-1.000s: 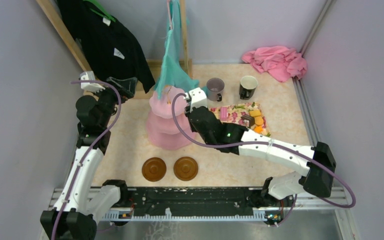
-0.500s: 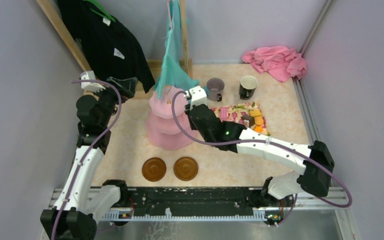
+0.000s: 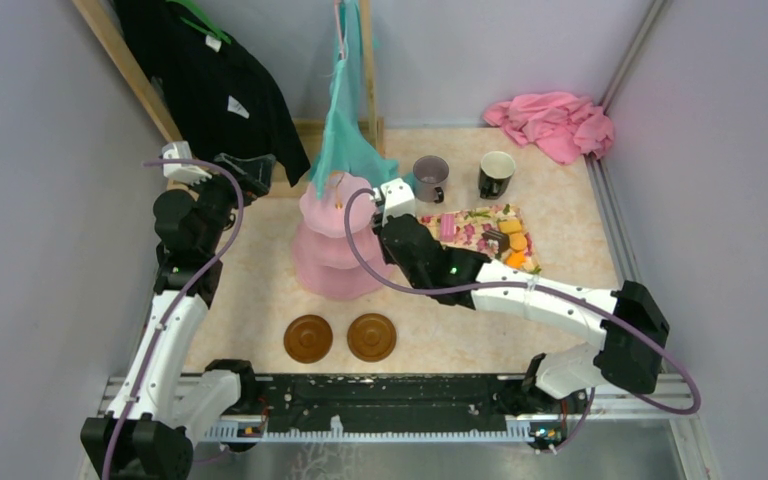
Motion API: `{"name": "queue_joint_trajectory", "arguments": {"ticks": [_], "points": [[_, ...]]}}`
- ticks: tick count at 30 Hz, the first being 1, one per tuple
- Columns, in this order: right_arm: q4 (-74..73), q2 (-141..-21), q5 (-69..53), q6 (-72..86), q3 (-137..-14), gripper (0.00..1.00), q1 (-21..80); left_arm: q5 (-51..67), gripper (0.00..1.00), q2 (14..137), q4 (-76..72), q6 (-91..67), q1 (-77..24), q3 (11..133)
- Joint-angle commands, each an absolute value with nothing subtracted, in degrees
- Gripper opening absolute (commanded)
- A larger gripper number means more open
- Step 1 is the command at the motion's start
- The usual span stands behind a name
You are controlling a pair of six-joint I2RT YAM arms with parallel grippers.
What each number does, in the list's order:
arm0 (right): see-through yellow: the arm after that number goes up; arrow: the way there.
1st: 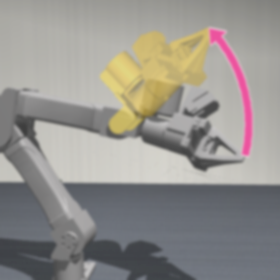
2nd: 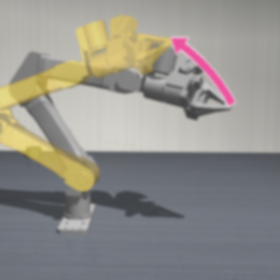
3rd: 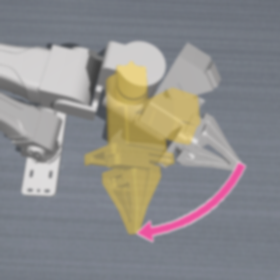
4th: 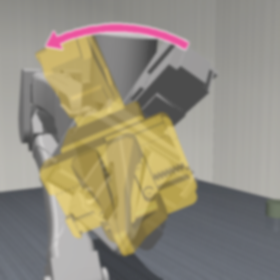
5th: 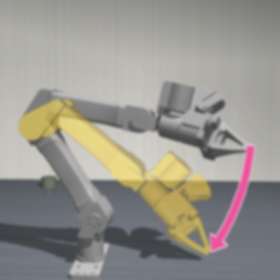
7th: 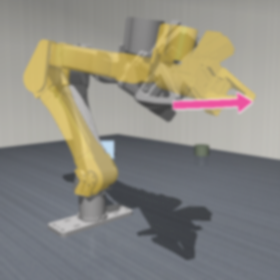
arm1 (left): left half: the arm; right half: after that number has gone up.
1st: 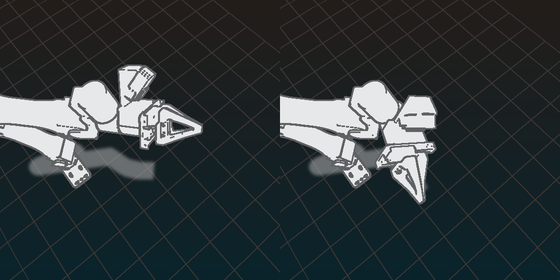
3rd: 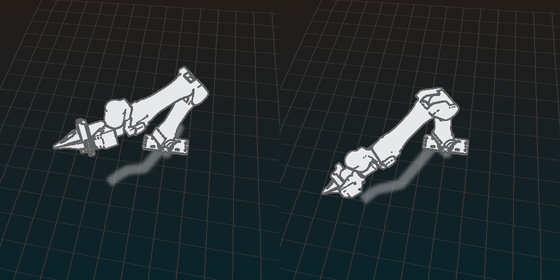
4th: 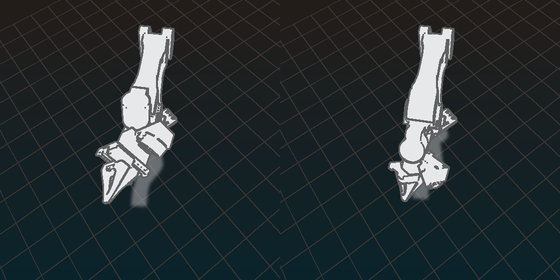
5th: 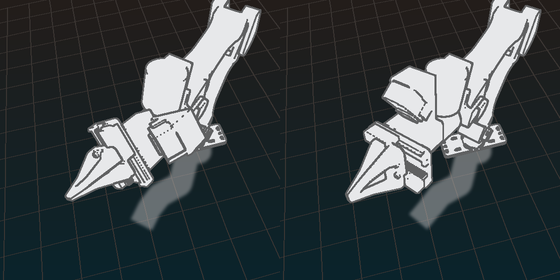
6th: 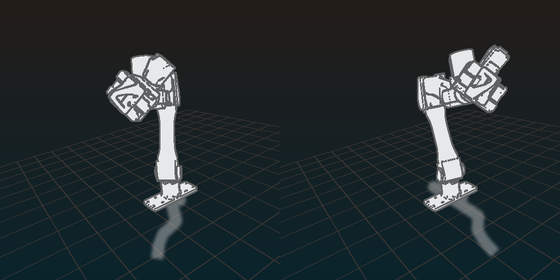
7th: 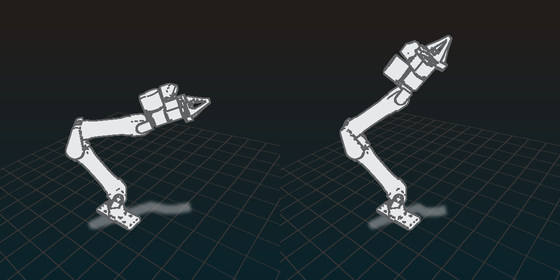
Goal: Serve the afternoon tea
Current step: Place the desert on the desert table.
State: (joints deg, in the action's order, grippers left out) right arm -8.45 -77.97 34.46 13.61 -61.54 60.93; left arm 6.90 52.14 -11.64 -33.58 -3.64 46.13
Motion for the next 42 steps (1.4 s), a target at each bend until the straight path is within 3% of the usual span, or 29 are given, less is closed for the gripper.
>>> {"name": "queue_joint_trajectory", "arguments": {"ticks": [1,42], "points": [[-3.12,-75.32,35.78,12.85,-60.65,0.08,59.46,6.96,0.97,52.01,-14.02,-32.95,-3.82,45.71],[8.09,-83.36,26.54,9.06,-62.26,0.04,51.96,5.46,0.97,52.87,-15.47,-30.72,-4.27,44.97]]}}
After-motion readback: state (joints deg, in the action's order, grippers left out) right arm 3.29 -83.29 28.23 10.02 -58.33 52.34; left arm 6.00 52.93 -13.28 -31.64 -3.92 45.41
